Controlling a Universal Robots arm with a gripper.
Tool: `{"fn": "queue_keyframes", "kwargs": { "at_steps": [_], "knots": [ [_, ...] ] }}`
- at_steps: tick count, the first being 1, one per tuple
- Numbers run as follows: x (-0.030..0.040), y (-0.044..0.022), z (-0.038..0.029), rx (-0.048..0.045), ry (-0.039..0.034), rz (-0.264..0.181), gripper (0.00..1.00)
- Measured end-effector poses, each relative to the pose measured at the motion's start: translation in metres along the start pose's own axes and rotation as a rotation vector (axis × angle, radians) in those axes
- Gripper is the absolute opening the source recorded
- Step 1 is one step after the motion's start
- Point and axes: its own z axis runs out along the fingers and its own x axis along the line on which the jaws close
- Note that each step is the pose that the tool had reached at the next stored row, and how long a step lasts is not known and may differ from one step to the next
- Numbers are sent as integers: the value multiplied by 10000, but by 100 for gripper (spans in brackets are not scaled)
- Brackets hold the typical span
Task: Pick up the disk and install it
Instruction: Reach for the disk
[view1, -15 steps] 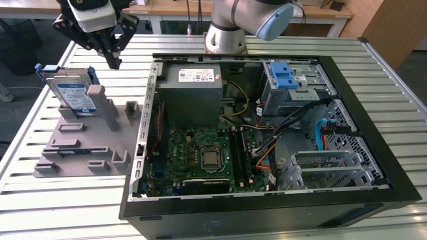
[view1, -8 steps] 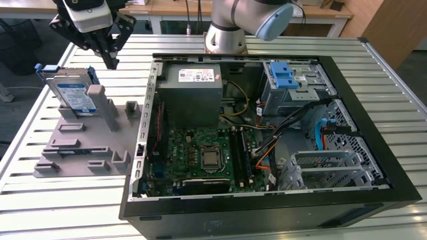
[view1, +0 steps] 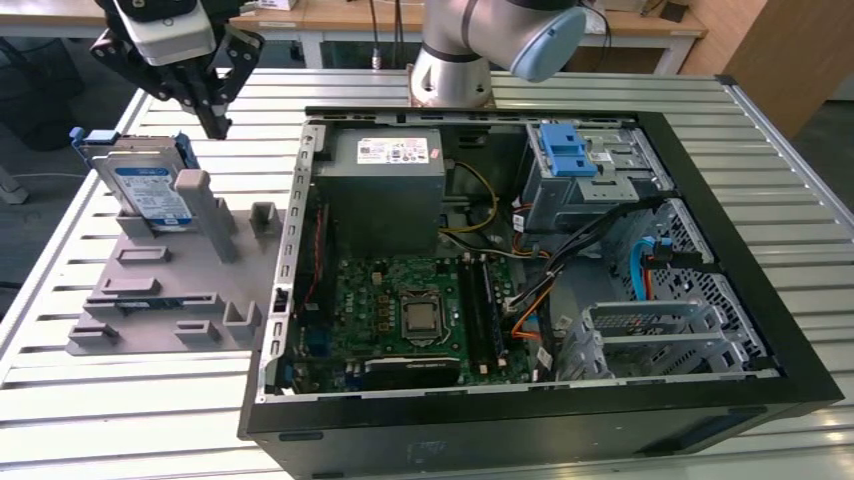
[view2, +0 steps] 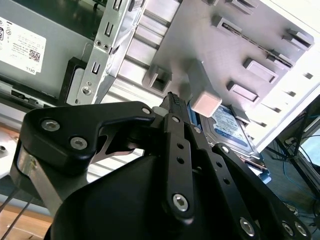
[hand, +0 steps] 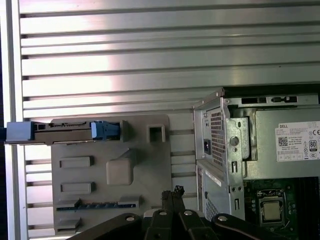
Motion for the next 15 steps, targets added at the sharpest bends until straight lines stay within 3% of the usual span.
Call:
{"fn": "queue_keyframes", "kwargs": {
  "at_steps": [15],
  "knots": [
    [110,-6,7,0,1,0,11]
  ]
}}
